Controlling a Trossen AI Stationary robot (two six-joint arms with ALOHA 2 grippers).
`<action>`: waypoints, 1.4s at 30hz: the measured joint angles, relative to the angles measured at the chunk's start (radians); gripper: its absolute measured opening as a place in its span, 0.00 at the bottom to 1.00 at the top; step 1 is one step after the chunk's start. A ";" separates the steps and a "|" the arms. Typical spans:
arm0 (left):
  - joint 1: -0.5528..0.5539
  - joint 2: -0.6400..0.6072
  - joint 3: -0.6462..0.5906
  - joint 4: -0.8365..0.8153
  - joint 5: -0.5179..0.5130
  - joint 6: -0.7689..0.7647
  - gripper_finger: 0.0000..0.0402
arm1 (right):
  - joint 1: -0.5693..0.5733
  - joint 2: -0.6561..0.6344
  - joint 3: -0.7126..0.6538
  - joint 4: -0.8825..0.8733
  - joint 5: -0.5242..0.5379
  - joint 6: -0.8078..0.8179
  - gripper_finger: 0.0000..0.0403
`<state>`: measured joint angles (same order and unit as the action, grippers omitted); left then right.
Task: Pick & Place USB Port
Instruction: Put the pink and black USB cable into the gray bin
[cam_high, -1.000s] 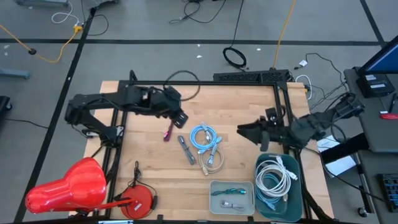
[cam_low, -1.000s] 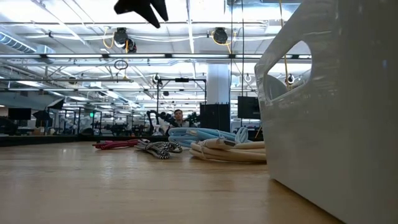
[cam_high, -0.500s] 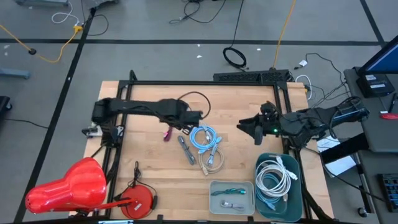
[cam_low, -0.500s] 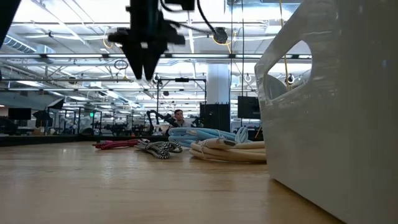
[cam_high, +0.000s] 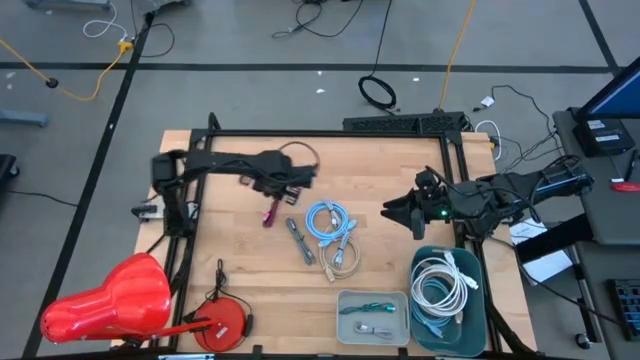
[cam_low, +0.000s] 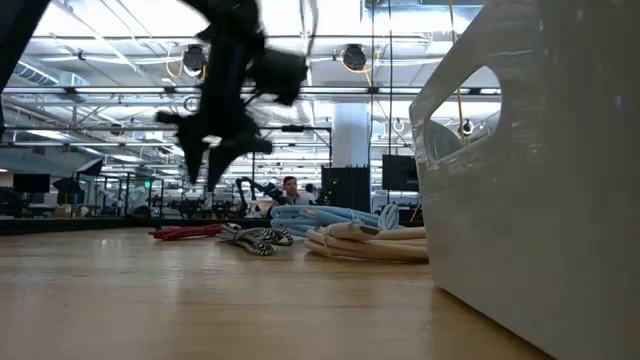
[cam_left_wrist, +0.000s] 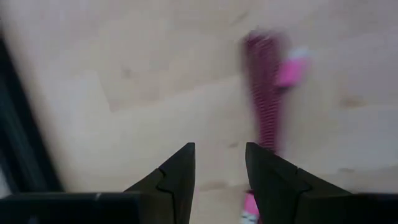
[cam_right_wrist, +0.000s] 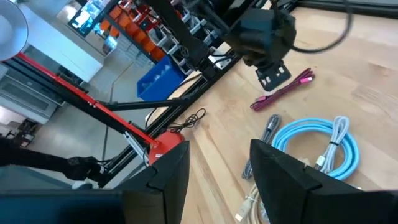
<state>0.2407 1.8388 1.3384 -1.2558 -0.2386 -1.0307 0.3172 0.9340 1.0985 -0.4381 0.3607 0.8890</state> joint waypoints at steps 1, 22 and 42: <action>0.019 -0.043 -0.081 0.047 0.040 -0.018 0.36 | 0.000 0.000 0.000 0.001 0.000 0.000 0.40; 0.010 -0.340 -0.425 0.581 0.154 0.030 0.36 | -0.043 0.033 0.002 0.017 0.060 -0.019 0.40; -0.011 -0.130 -0.415 0.597 0.178 0.051 0.27 | -0.041 0.078 0.001 0.071 0.027 -0.019 0.40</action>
<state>0.2299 1.7088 0.9238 -0.6589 -0.0606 -0.9801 0.2760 1.0122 1.0996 -0.3672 0.3879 0.8696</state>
